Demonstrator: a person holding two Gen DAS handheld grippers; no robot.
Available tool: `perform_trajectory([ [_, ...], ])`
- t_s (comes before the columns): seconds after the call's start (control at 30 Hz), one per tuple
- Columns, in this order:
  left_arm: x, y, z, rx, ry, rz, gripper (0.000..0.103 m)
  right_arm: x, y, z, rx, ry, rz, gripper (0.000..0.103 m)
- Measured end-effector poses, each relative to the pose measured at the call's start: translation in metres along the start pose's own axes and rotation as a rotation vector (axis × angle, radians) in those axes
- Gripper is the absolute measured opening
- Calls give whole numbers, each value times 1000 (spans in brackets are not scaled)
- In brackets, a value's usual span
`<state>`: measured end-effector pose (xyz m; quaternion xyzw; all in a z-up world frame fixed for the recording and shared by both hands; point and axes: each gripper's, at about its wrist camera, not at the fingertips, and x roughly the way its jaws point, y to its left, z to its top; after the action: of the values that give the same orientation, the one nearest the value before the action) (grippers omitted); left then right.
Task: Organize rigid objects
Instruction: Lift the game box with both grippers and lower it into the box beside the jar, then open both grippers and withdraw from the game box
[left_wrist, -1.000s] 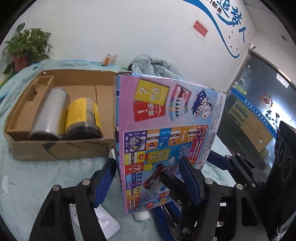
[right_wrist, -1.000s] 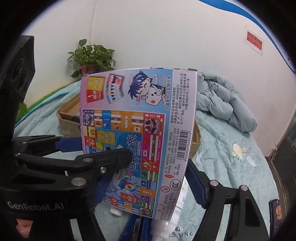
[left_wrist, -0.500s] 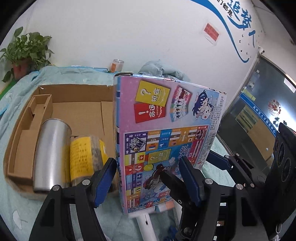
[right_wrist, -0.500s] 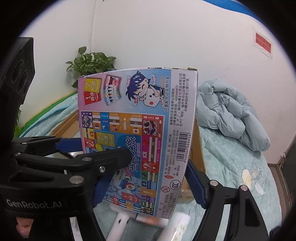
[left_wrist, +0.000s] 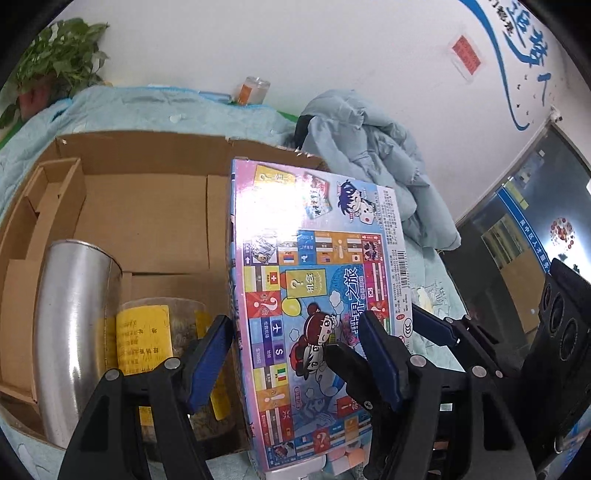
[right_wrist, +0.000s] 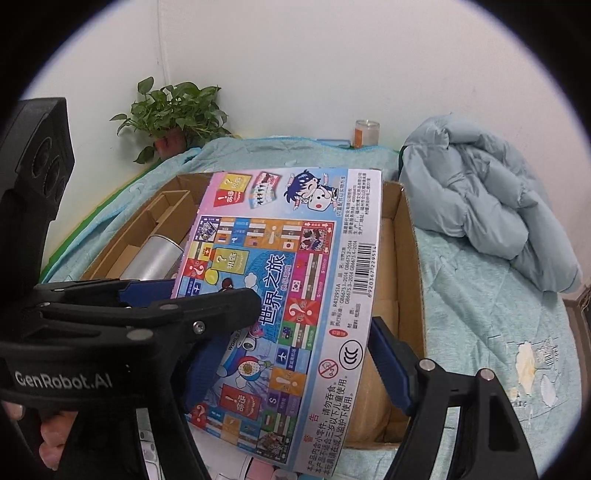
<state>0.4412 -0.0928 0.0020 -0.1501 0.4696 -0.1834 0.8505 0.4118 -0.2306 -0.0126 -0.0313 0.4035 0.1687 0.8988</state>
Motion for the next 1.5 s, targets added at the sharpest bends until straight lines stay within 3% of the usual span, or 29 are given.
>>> perform_trajectory([
  [0.3,50,24,22,-77,88,22,67,36,-23,3,60,93,80,75],
  [0.37,58,27,25,-74,95,48,58,44,-27,4,79,116,92,75],
  [0.53,71,24,30,-36,112,76,57,71,-48,-1,196,182,145,74],
  [0.83,69,9,14,66,129,167,54,78,-31,-4,88,247,100,73],
  [0.93,62,9,4,78,122,150,54,89,-28,-9,89,304,113,73],
  [1.0,50,10,-5,99,82,160,54,97,-23,-20,88,309,110,79],
  [1.17,4,10,-28,142,-51,164,55,90,-16,-26,85,283,104,79],
  [1.23,-22,9,-41,161,-128,182,64,76,-11,-28,59,246,73,80],
  [1.37,-70,8,-68,174,-332,272,101,34,0,-30,19,110,32,84],
  [1.43,-91,7,-85,203,-434,308,102,5,5,-42,40,32,6,85],
  [1.5,-104,5,-103,233,-476,340,102,-16,5,-56,83,-33,-48,85],
])
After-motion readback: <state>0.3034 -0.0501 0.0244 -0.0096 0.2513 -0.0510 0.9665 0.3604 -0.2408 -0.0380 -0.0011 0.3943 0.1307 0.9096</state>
